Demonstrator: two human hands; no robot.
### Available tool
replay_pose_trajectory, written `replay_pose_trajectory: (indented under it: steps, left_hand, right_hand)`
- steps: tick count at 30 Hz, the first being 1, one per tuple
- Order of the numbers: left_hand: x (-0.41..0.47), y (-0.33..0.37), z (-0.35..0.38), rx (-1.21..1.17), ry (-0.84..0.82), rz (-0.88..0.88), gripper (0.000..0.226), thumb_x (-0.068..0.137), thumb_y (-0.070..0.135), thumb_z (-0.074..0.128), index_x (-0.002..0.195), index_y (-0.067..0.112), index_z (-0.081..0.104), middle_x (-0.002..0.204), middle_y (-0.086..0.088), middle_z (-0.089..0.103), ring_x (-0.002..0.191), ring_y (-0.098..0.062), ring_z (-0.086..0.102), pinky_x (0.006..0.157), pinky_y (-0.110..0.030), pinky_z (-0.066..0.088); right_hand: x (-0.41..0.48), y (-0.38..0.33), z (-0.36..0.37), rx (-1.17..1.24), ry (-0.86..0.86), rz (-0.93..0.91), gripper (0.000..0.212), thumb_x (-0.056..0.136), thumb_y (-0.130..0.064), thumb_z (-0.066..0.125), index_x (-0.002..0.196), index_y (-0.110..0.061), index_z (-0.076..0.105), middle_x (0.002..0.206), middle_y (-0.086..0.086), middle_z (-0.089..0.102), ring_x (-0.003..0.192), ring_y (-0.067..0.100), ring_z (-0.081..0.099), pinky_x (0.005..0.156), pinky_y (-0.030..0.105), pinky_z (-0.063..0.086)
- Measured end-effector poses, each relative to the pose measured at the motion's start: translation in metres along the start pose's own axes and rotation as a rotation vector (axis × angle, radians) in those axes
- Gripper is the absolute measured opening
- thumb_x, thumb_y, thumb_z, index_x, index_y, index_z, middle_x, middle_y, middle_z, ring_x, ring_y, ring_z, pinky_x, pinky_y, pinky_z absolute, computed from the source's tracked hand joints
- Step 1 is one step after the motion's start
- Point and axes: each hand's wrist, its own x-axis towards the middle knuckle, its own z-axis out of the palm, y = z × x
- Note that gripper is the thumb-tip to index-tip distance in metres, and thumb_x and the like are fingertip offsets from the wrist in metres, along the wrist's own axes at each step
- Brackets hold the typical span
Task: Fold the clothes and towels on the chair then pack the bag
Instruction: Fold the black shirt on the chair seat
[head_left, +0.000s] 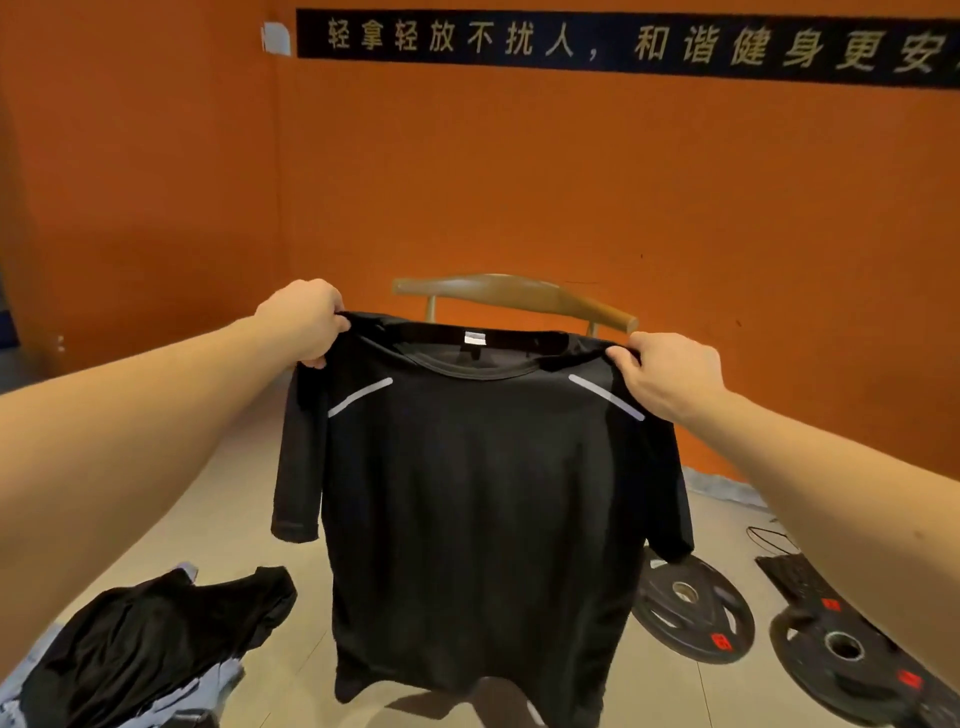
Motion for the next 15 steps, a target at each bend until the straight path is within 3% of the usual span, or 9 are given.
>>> replay_pose_trajectory:
  steps: [3, 6, 9, 12, 15]
  left_hand:
    - [0.034, 0.003, 0.026, 0.133, 0.095, 0.069, 0.032, 0.104, 0.041, 0.052, 0.114, 0.011, 0.060, 0.103, -0.008, 0.063, 0.092, -0.034, 0.063, 0.082, -0.044, 0.056]
    - [0.067, 0.003, 0.051, 0.190, 0.097, 0.174, 0.036, 0.104, 0.038, 0.047, 0.128, 0.012, 0.054, 0.121, -0.009, 0.057, 0.105, -0.035, 0.059, 0.086, -0.046, 0.053]
    - [0.103, 0.008, 0.080, 0.206, 0.143, 0.250, 0.030, 0.104, 0.027, 0.045, 0.127, 0.011, 0.054, 0.116, -0.009, 0.055, 0.101, -0.033, 0.058, 0.083, -0.046, 0.054]
    - [0.137, 0.016, 0.108, 0.258, 0.161, 0.255, 0.023, 0.105, 0.022, 0.046, 0.122, 0.011, 0.056, 0.110, -0.009, 0.055, 0.095, -0.033, 0.058, 0.074, -0.045, 0.053]
    - [0.173, 0.024, 0.132, 0.357, 0.129, 0.204, 0.017, 0.101, 0.013, 0.052, 0.116, 0.012, 0.060, 0.100, -0.008, 0.052, 0.089, -0.032, 0.056, 0.067, -0.042, 0.048]
  right_hand:
    - [0.025, 0.014, 0.020, -0.003, -0.033, -0.036, 0.032, 0.101, -0.043, 0.037, 0.087, -0.021, 0.055, 0.075, -0.001, 0.060, 0.069, 0.026, 0.056, 0.055, 0.029, 0.035]
    - [0.051, 0.028, 0.043, 0.031, -0.097, -0.041, 0.016, 0.093, -0.030, 0.043, 0.086, -0.019, 0.052, 0.071, 0.000, 0.057, 0.064, 0.025, 0.055, 0.052, 0.029, 0.034]
    - [0.080, 0.038, 0.075, 0.010, -0.098, 0.048, 0.013, 0.098, -0.021, 0.046, 0.102, -0.020, 0.059, 0.082, -0.001, 0.058, 0.067, 0.022, 0.056, 0.052, 0.029, 0.039]
    - [0.107, 0.044, 0.112, 0.030, -0.082, 0.186, 0.022, 0.103, -0.022, 0.048, 0.118, -0.017, 0.064, 0.102, 0.005, 0.052, 0.086, 0.031, 0.055, 0.065, 0.037, 0.046]
    - [0.133, 0.040, 0.146, 0.051, -0.080, 0.330, 0.023, 0.102, -0.024, 0.055, 0.120, -0.016, 0.065, 0.115, 0.010, 0.044, 0.108, 0.035, 0.048, 0.070, 0.040, 0.042]
